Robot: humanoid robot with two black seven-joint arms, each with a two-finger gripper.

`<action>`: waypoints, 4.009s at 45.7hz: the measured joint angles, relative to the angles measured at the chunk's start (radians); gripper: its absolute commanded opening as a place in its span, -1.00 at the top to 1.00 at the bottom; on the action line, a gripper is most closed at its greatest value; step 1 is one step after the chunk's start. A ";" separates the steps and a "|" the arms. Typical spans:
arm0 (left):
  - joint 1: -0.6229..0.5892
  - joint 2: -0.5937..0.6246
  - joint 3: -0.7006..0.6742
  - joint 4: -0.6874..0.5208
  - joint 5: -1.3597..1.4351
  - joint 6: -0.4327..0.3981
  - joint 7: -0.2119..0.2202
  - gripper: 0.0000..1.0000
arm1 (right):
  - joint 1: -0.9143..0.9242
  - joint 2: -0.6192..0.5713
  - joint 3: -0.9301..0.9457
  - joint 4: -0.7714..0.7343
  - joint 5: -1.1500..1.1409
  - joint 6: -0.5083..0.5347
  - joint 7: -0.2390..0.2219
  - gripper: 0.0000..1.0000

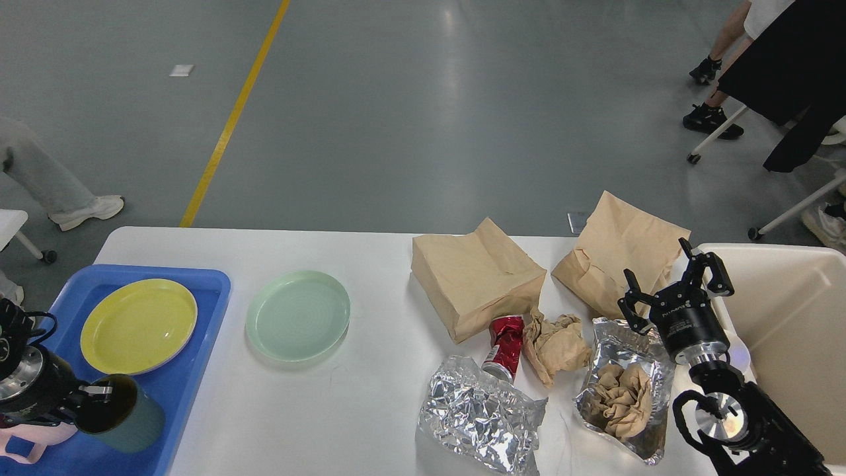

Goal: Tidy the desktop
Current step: 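Carry the teal cup onto the blue tray beside the pink mug, then release the cup and raise the left gripper toward the green plate, then grasp the rim of the pale green plate with the left gripper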

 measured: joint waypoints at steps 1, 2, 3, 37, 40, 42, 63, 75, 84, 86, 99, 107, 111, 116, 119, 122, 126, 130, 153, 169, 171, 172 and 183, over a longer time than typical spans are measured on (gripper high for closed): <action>0.001 0.000 0.000 0.000 -0.004 0.001 0.000 0.61 | 0.000 0.000 0.000 0.000 0.000 0.000 0.000 -1.00; 0.003 0.000 0.000 0.000 -0.009 0.002 0.000 0.57 | 0.000 0.000 0.000 0.000 0.000 0.000 0.000 -1.00; 0.004 0.000 0.000 0.000 -0.016 0.004 0.000 0.50 | 0.000 0.000 0.000 0.000 0.000 0.000 0.000 -1.00; -0.009 0.013 0.022 -0.035 -0.072 0.059 0.001 -0.82 | 0.000 0.000 0.000 0.000 0.000 0.001 0.000 -1.00; -0.016 0.014 0.025 -0.039 -0.072 0.052 0.002 -0.82 | 0.000 0.000 0.000 0.000 0.000 0.001 0.000 -1.00; -0.030 0.014 0.035 -0.051 -0.072 0.048 0.002 -0.82 | 0.000 0.000 0.000 0.000 0.000 0.001 0.000 -1.00; -0.505 -0.022 0.397 -0.368 -0.218 0.052 -0.006 -0.83 | 0.000 0.000 0.000 0.001 0.000 0.001 0.000 -1.00; -0.903 -0.195 0.623 -0.604 -0.386 0.043 -0.012 -0.83 | 0.000 -0.001 0.000 0.002 0.000 0.001 0.000 -1.00; -1.086 -0.412 0.648 -0.681 -0.559 -0.010 -0.013 -0.83 | 0.000 -0.001 0.000 0.001 0.000 0.001 0.000 -1.00; -1.134 -0.438 0.633 -0.695 -0.589 -0.039 -0.013 -0.83 | 0.000 -0.001 0.000 0.001 0.000 0.001 0.000 -1.00; -1.307 -0.509 0.564 -0.730 -0.768 -0.181 -0.011 -0.83 | 0.000 0.000 0.000 0.000 0.000 0.001 0.000 -1.00; -1.306 -0.515 0.529 -0.735 -0.841 -0.185 -0.011 -0.87 | 0.000 -0.001 0.000 0.000 0.000 0.001 0.000 -1.00; -1.303 -0.518 0.509 -0.734 -0.845 -0.193 -0.009 -0.92 | 0.000 -0.001 0.000 0.000 0.000 0.001 0.000 -1.00; -1.296 -0.522 0.500 -0.729 -0.839 -0.190 -0.001 -0.92 | 0.000 -0.002 0.000 0.000 0.000 0.001 0.000 -1.00; -1.283 -0.524 0.501 -0.728 -0.837 -0.185 0.001 -0.92 | 0.000 -0.002 0.000 0.000 0.000 0.001 0.000 -1.00; -1.264 -0.524 0.502 -0.726 -0.836 -0.184 -0.001 -0.92 | 0.000 -0.001 0.000 0.000 0.000 0.001 0.000 -1.00; -1.218 -0.525 0.500 -0.714 -0.836 -0.178 -0.005 -0.92 | 0.000 -0.001 0.000 0.001 0.000 0.001 0.000 -1.00; -1.161 -0.524 0.487 -0.684 -0.836 -0.164 -0.012 -0.92 | 0.000 -0.001 0.000 0.002 0.000 0.001 0.000 -1.00; -0.669 -0.532 0.360 -0.405 -1.141 0.069 0.165 -0.92 | 0.000 -0.001 0.000 0.002 0.000 0.001 0.000 -1.00; -0.370 -0.490 0.252 -0.314 -1.174 0.166 0.180 -0.91 | 0.000 -0.001 0.000 0.001 0.000 0.001 0.000 -1.00; -0.353 -0.494 0.250 -0.295 -1.174 0.170 0.180 -0.90 | 0.000 -0.001 0.000 0.001 0.000 0.001 0.000 -1.00; -0.345 -0.497 0.249 -0.284 -1.174 0.175 0.180 -0.90 | 0.000 -0.001 0.000 0.001 0.000 0.001 0.000 -1.00; -0.173 -0.495 0.160 -0.165 -1.177 0.459 0.198 -0.89 | 0.000 -0.001 0.000 0.001 0.000 0.001 0.000 -1.00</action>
